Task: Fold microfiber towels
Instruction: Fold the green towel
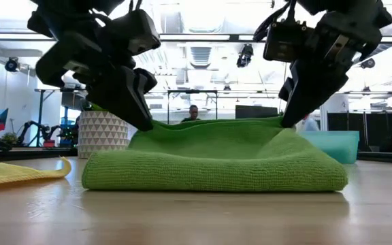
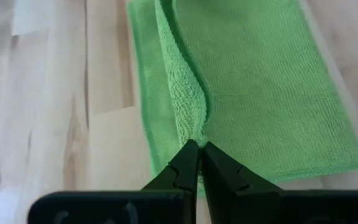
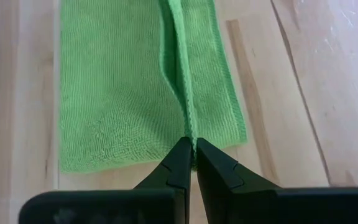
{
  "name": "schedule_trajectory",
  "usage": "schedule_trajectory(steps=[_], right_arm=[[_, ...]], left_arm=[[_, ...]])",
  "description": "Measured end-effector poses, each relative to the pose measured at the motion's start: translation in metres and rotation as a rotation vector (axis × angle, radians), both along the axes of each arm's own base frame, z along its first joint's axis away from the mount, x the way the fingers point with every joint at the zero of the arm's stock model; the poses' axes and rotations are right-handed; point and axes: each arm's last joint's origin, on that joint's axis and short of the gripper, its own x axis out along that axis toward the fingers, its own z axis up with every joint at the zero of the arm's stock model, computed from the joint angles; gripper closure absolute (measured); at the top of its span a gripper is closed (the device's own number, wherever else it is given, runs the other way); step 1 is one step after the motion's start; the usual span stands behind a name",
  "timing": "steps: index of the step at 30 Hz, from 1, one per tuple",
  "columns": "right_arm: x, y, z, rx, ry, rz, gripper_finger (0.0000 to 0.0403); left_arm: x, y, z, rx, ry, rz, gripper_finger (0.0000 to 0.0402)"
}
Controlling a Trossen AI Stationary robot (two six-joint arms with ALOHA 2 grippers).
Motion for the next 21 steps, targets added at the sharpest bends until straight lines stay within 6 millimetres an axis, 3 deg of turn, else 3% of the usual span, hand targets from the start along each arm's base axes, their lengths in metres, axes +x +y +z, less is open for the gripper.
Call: schedule_trajectory(steps=[10,16,21], right_arm=[[0.008,0.001,-0.023,-0.01,0.072,0.003,0.0385],[0.015,-0.007,-0.03,-0.025,0.099,-0.048,0.0385],[0.018,-0.023,-0.02,-0.032,0.06,-0.106,0.0382]], left_arm=[[-0.005,0.009,-0.011,-0.026,0.023,0.083,0.0397],[-0.008,0.018,-0.017,-0.026,0.055,0.119,0.0347],[-0.007,0.025,-0.017,-0.029,0.053,0.146,0.0293]])
